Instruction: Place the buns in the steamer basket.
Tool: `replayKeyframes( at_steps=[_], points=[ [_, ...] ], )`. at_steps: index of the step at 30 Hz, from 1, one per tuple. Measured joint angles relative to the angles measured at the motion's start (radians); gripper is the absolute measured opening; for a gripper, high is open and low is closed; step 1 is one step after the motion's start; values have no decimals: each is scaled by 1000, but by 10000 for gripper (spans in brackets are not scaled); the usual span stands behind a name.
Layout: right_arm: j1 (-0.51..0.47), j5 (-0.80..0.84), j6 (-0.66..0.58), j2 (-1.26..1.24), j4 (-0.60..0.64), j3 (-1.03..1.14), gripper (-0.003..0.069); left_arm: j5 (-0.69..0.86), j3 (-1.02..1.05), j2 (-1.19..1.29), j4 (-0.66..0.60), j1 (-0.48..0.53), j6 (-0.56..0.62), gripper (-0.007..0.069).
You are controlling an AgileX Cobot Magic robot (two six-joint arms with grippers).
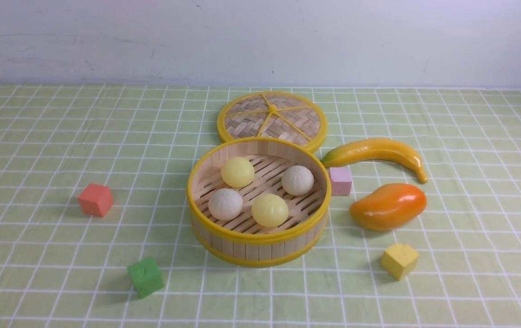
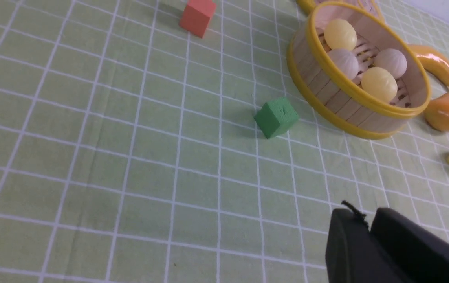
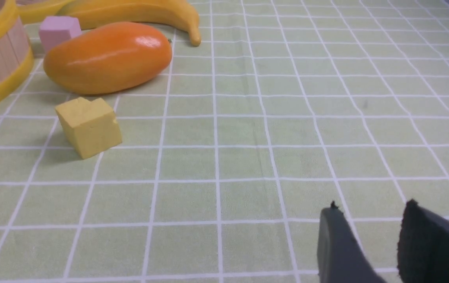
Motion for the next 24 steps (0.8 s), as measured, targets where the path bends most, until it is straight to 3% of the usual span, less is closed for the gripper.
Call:
replayKeyframes(
  at_steps=[3, 8, 12, 16, 18, 20, 24],
  points=[
    [0, 0, 0, 0, 0, 0, 239, -50, 1, 0, 34, 0, 0, 81],
    [0, 0, 0, 0, 0, 0, 239, -260, 28, 0, 71, 4, 0, 84],
    [0, 0, 0, 0, 0, 0, 239, -553, 131, 0, 58, 76, 70, 89],
    [0, 0, 0, 0, 0, 0, 239, -736, 231, 9, -29, 168, 190, 92],
    [0, 0, 0, 0, 0, 0, 239, -877, 331, 47, -156, 256, 303, 94],
    [0, 0, 0, 0, 0, 0, 239, -928, 395, 48, -228, 302, 345, 99],
    [0, 0, 0, 0, 0, 0, 239, -971, 518, 12, -255, 331, 371, 103]
  ],
)
